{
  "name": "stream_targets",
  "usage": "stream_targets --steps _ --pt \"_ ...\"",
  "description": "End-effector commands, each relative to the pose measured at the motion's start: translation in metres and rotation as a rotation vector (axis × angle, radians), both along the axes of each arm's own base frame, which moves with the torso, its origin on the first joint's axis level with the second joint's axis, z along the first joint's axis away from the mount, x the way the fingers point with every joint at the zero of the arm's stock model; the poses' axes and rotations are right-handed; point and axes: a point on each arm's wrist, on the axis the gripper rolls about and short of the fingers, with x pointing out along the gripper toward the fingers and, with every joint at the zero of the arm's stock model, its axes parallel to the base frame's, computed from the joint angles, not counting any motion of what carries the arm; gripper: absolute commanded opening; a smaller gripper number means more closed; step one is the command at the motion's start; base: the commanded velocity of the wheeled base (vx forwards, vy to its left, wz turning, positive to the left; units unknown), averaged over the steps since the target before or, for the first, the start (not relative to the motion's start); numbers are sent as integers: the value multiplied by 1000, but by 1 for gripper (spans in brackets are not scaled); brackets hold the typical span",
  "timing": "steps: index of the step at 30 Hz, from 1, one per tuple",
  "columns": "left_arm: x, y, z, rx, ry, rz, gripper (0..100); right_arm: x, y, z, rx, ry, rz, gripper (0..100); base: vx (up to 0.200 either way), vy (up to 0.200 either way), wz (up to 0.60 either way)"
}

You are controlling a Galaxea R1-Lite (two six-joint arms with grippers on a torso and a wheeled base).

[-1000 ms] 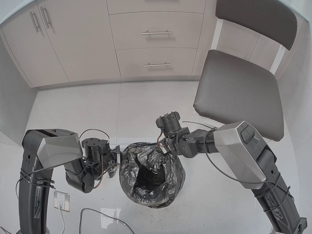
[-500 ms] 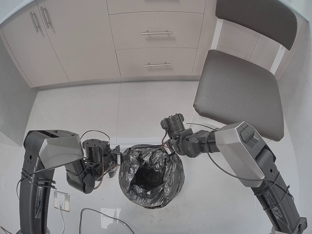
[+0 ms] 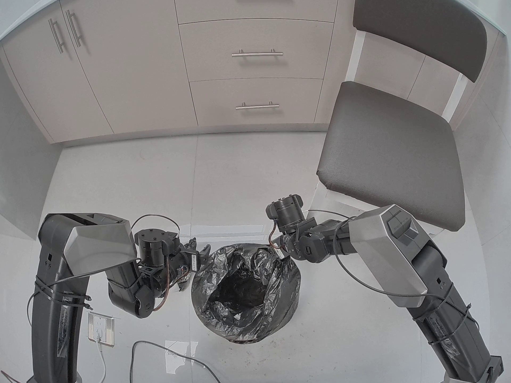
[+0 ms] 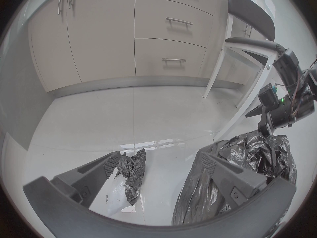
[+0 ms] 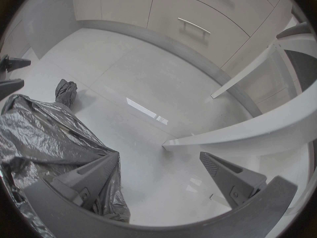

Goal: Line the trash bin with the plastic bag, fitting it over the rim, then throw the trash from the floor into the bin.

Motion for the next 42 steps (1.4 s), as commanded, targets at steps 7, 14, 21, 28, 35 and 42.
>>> stream_targets --steps 7,14,21,28,35,42 --pt "0 0 1 -3 -2 0 100 -2 1 -22 -22 36 5 100 0 0 0" --pt "0 0 3 -4 -7 0 100 3 -7 -19 -19 31 -14 100 0 0 0" --pt "-8 1 16 -34 -28 6 100 1 -8 -17 -32 49 -15 100 0 0 0" --pt "-30 5 47 -66 -53 -8 100 -3 -6 26 -10 24 -14 100 0 0 0" --pt "-48 5 65 -83 -61 -38 100 -21 -5 79 63 48 -62 100 0 0 0" --pt "-61 9 74 -97 -75 -38 100 -41 -11 108 99 127 -136 100 0 0 0"
